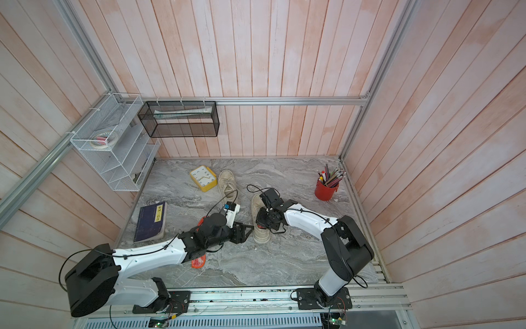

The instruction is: Remove the insole from the shoe

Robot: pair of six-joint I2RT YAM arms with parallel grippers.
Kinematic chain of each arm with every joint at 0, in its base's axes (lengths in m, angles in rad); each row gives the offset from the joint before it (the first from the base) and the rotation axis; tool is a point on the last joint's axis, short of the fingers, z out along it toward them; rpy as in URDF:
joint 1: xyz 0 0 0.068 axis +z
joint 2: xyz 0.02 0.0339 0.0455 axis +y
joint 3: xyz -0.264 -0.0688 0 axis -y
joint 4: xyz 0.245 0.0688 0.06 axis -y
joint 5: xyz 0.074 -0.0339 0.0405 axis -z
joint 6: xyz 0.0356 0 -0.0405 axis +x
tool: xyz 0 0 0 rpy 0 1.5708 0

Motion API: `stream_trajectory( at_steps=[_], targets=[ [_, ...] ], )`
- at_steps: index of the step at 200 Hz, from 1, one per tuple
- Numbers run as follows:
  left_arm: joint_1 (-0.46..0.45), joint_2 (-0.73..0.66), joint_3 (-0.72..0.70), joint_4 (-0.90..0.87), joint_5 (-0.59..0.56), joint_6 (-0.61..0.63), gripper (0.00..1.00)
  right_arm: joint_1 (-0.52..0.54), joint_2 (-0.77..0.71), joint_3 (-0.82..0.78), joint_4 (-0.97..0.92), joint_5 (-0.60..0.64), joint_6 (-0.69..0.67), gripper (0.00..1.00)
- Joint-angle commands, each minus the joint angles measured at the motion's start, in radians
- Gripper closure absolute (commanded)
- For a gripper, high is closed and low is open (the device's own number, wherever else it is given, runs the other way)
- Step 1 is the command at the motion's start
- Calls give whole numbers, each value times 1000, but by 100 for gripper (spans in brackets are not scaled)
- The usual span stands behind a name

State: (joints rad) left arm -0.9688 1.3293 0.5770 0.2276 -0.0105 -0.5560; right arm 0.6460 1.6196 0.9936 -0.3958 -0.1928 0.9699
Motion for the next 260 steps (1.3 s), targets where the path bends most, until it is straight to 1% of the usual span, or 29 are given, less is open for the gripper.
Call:
stream_trajectory(
  at_steps=[1, 9, 26, 37, 39, 41, 44, 69, 91, 102, 135, 166, 192, 208, 231, 260],
  targets=[
    [-90, 21, -63, 125, -158, 104, 21, -4, 0, 16, 55, -62, 43, 100],
    [-102, 51, -56, 145, -164, 130, 19, -3, -5, 14, 57, -68, 47, 100],
    [-104, 123, -38, 196, -160, 166, 17, -4, -11, 14, 54, -79, 54, 100],
    [-105, 167, -34, 253, -148, 186, 12, -4, -15, 16, 52, -86, 59, 100],
    [-105, 174, -35, 265, -147, 191, 9, -5, -15, 16, 52, -89, 60, 100],
    [-105, 182, -35, 275, -147, 194, 3, -4, -16, 17, 53, -91, 61, 100],
    [-105, 192, -35, 293, -146, 200, 0, -4, -16, 17, 54, -95, 63, 100],
    [-107, 276, -37, 416, -176, 245, 0, -5, -18, 25, 49, -119, 72, 100],
    [-107, 346, -5, 445, -214, 258, 0, -5, -25, 25, 51, -129, 84, 100],
    [-107, 372, 9, 448, -250, 256, 3, -5, -29, 27, 46, -133, 87, 100],
    [-107, 439, 38, 442, -330, 275, 15, -11, -34, 41, 11, -170, 87, 100],
    [-106, 460, 20, 451, -354, 273, 26, -28, -54, 53, -37, -218, 63, 100],
    [-105, 465, -3, 445, -386, 277, 33, -59, -59, 105, -150, -247, -21, 100],
    [-105, 465, -19, 440, -393, 276, 34, -93, -59, 145, -217, -275, -79, 100],
    [-104, 462, -40, 434, -397, 283, 36, -140, -31, 244, -351, -319, -190, 100],
    [-102, 470, -49, 415, -398, 289, 40, -198, 1, 328, -449, -436, -276, 100]
  ],
)
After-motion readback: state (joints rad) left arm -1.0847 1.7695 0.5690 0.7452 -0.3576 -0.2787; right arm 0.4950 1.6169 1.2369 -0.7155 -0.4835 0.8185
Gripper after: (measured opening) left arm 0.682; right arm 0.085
